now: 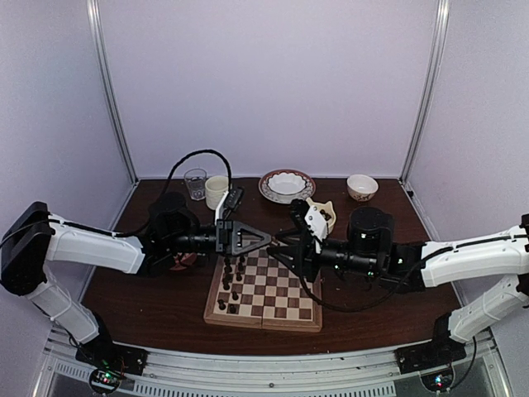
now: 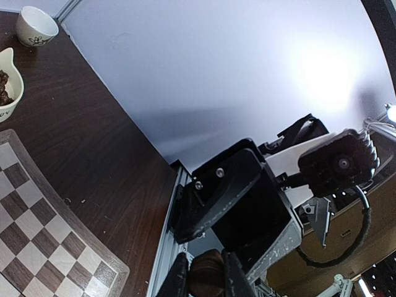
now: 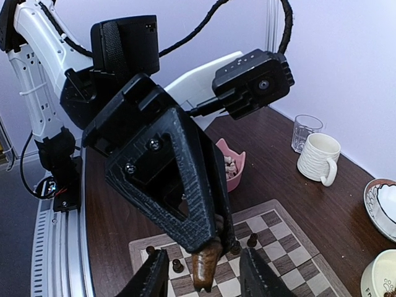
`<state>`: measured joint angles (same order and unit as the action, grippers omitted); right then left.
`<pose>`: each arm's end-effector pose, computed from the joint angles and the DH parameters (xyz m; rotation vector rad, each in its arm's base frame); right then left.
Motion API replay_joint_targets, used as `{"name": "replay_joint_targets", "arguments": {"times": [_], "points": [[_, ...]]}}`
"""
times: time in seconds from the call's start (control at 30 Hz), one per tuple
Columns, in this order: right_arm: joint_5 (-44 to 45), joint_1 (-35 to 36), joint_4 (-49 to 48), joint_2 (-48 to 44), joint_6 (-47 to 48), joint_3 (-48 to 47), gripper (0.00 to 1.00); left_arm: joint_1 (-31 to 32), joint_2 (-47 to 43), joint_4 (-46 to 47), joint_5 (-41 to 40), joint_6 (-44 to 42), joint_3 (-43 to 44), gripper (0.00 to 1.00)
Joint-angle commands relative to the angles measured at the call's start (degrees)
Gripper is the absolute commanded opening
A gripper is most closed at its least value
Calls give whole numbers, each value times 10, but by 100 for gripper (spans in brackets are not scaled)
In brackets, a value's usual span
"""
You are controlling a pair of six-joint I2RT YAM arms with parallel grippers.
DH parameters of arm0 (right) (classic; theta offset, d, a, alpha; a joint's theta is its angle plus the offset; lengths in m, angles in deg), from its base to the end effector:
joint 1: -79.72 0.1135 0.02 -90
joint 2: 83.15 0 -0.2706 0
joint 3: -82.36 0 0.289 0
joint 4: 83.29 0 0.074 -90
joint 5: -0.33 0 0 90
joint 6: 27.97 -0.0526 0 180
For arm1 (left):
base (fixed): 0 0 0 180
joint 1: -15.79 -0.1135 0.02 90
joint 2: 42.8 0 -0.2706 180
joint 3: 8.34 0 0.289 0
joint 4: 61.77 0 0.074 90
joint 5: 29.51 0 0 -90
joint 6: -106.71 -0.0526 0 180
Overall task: Set up the chess pieces on the board
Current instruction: Pass from the left arm to the right
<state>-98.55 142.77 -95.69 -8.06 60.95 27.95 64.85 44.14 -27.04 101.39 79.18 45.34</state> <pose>0.1493 0.3116 0.2548 -1.0341 1.4863 0.9485 0.2105 -0.2952 0.2281 0.4875 1.9223 -1.9596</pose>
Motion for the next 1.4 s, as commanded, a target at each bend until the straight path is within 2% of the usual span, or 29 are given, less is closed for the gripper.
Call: {"name": "replay_joint_targets", "arguments": {"times": [0.0,0.2,0.3,0.5,0.6,0.67,0.87,1.0,1.17,1.37], "points": [[12,3,3,3,3,-15,39,-3,-7,34,9,3,14,0],[12,3,3,-1,3,-15,11,-3,-7,34,8,3,13,0],[12,4,4,-2,3,-16,0,-3,-9,34,6,2,11,9],[68,4,81,-20,-20,-41,0,-9,-51,-35,-47,-55,-3,48],[96,3,198,-35,-35,-73,0,-26,-86,-76,-79,-74,-17,64],[109,3,285,-38,-41,-104,0,-36,-110,-120,-108,-94,-20,69],[116,2,609,41,-41,-283,0,-39,-193,-289,-263,-196,-15,70],[84,2,755,109,-39,-386,2,-39,-238,-353,-359,-239,-22,69],[78,2,878,203,-33,-479,2,-39,-285,-398,-462,-254,-33,69],[77,2,956,296,-8,-543,5,-39,-312,-396,-491,-264,-47,69]]}}
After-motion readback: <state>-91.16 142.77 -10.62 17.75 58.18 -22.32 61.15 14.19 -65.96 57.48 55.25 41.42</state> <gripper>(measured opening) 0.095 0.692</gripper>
